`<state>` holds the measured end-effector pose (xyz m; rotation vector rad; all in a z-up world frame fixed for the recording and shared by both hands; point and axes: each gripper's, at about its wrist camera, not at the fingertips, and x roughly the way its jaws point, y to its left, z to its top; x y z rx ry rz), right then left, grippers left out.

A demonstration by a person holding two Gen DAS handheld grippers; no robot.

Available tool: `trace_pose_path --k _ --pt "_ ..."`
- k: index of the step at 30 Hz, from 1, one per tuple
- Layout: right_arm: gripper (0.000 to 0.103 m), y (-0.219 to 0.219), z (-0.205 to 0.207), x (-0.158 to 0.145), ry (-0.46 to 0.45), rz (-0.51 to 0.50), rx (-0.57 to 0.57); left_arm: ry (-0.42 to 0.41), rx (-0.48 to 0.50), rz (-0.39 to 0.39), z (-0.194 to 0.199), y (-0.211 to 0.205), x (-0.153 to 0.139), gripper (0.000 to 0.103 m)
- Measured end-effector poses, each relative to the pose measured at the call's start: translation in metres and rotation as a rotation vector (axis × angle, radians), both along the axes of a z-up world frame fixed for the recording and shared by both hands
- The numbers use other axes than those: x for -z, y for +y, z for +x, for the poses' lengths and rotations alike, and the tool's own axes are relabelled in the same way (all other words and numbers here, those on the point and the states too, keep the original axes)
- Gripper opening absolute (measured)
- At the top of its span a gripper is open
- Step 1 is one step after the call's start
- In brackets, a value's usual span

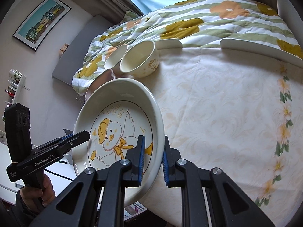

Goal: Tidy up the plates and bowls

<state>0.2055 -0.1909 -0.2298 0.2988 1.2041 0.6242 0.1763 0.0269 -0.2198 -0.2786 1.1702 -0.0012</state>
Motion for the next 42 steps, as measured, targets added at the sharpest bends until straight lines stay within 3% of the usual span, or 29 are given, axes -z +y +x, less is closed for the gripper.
trace_pose_path --k 13,20,26,36,42 --pt "0.015 0.04 -0.024 0.022 0.055 -0.103 0.138 0.077 0.133 -0.05 0.007 0.041 0.053 0.018" --pt "0.015 0.05 -0.031 0.023 0.03 -0.175 0.191 0.093 0.199 -0.048 0.016 0.044 0.07 0.018" --pt "0.015 0.058 -0.035 0.024 0.011 -0.221 0.207 0.053 0.26 0.057 0.018 0.032 0.068 0.018" --pt "0.015 0.062 -0.039 0.028 -0.012 -0.267 0.219 -0.055 0.359 0.342 0.006 0.0 0.068 0.018" --pt "0.015 0.077 -0.04 0.027 -0.069 -0.373 0.168 -0.096 0.366 0.427 0.0 -0.003 0.069 0.018"
